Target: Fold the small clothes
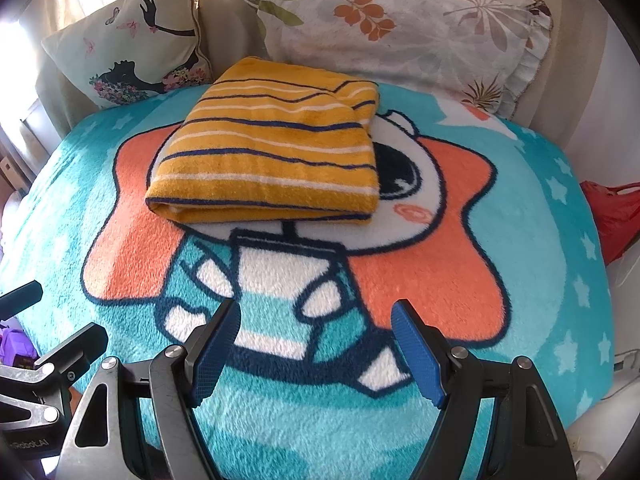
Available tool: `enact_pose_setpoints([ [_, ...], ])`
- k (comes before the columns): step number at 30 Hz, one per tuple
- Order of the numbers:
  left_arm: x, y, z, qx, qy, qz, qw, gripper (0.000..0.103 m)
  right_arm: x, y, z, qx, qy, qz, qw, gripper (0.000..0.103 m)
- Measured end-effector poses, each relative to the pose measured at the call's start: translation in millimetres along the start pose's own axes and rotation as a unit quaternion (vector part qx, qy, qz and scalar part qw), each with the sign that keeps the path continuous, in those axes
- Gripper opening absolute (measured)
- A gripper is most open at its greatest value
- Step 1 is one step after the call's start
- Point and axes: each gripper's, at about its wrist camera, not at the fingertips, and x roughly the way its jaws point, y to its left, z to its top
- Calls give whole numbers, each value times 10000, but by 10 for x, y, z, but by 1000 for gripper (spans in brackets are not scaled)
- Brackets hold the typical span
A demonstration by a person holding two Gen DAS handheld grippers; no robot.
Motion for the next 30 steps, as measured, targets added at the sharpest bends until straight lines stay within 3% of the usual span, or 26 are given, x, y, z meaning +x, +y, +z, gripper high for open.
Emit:
enact_pose_setpoints([
  [17, 277, 352, 492, 365, 140, -170, 9991, 103, 254, 331, 431, 281, 112, -183, 9994, 82],
  [30, 459, 440, 692, 729, 254, -501, 9958, 103, 375, 420, 550, 602, 301, -420, 9968, 82],
])
